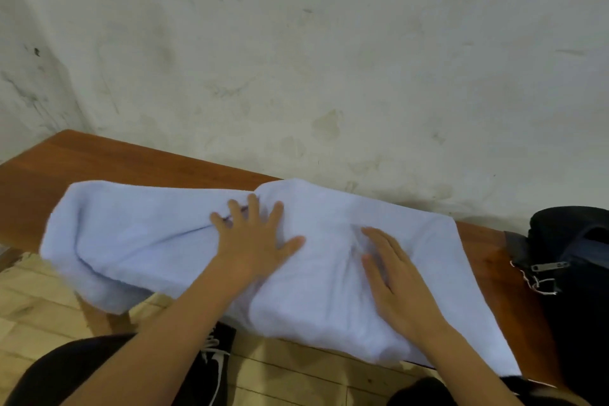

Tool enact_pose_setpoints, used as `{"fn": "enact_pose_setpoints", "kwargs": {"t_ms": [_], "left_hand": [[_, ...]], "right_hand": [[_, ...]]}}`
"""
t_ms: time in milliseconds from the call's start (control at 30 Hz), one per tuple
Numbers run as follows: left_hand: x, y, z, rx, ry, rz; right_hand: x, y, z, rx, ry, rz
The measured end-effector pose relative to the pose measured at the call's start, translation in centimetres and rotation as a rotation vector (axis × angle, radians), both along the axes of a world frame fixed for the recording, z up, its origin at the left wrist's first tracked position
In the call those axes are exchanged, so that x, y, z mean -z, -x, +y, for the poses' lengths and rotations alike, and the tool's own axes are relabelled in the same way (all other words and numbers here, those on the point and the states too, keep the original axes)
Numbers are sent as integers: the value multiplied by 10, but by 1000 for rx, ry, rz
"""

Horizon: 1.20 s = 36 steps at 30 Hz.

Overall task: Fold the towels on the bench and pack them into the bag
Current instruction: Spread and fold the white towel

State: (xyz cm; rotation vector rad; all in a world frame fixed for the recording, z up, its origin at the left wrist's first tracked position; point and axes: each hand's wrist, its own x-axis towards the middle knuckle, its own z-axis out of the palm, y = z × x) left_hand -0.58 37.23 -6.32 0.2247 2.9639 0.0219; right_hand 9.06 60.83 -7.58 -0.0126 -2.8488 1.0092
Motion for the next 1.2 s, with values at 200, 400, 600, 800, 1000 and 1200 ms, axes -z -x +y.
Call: {"fn": "enact_pose_setpoints", "kwargs": {"t_ms": [200, 400, 600, 800, 1000, 1200], "left_hand": [[-2, 38, 10, 4, -60, -199], [0, 79, 32, 105, -72, -119], [9, 111, 68, 368, -136, 9], [14, 117, 80, 486, -301, 90], [19, 78, 38, 347, -256, 399], [-6, 27, -32, -233, -63, 289]], "right_hand": [[0, -12, 48, 278, -170, -82], [7, -26, 62, 316, -447, -250], [10, -30, 58, 407, -473, -270], [5, -21, 51, 454, -473, -309], [-3, 3, 24, 234, -380, -91], [1, 15, 7, 132, -369, -110]]}}
